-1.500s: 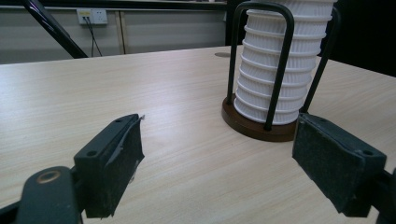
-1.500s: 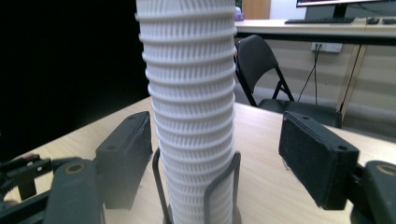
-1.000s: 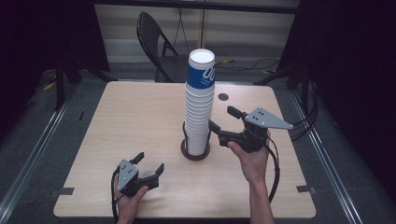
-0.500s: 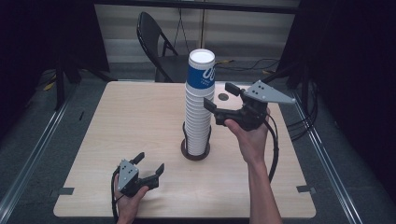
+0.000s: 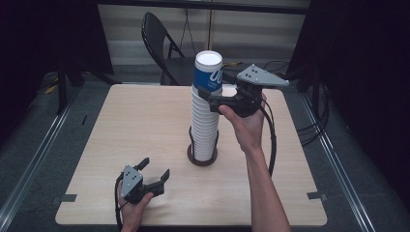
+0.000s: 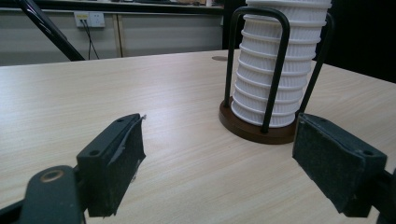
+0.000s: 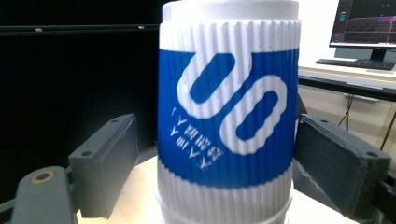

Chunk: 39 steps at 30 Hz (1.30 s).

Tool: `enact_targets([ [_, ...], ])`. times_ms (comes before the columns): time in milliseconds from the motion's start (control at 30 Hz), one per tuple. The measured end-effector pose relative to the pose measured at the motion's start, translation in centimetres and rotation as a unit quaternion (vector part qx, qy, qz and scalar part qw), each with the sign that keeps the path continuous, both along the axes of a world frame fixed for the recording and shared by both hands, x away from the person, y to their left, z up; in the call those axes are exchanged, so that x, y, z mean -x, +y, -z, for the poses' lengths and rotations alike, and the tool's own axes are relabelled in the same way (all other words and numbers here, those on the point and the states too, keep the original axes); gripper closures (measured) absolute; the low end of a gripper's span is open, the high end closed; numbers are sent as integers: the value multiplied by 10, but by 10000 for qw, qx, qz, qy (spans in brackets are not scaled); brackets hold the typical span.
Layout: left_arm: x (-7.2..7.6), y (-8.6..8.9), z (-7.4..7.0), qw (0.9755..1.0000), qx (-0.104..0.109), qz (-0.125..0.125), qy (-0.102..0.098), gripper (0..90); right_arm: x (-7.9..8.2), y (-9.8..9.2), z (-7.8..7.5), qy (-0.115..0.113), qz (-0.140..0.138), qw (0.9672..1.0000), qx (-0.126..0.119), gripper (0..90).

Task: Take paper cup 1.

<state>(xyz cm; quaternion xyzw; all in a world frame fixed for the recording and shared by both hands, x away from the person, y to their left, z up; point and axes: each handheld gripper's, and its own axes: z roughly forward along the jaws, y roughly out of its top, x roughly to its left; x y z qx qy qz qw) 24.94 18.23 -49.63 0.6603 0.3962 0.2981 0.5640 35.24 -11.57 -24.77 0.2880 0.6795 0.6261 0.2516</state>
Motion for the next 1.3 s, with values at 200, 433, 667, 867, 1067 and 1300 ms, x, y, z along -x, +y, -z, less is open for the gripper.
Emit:
enact_targets([
  [200, 0, 0, 0, 10000, 27, -10, 7, 165, -11, 6, 0, 99, 35, 9999, 74, 135],
  [433, 0, 0, 0, 10000, 33, -13, -1, 165, -19, 12, 1, 167, -41, 9998, 142, 159],
  [667, 0, 0, 0, 10000, 10, 16, 7, 166, -22, 13, 1, 237, -62, 9996, 124, 184],
  [867, 0, 0, 0, 10000, 0, 3, -4, 166, -22, 12, -1, 194, -56, 9997, 150, 186],
  [1067, 0, 0, 0, 10000, -5, 7, -5, 166, -22, 12, -7, 138, -79, 9998, 124, 189],
  [1300, 0, -1, 0, 10000, -4, -9, 8, 168, -21, 12, -10, 111, -93, 9999, 82, 194],
])
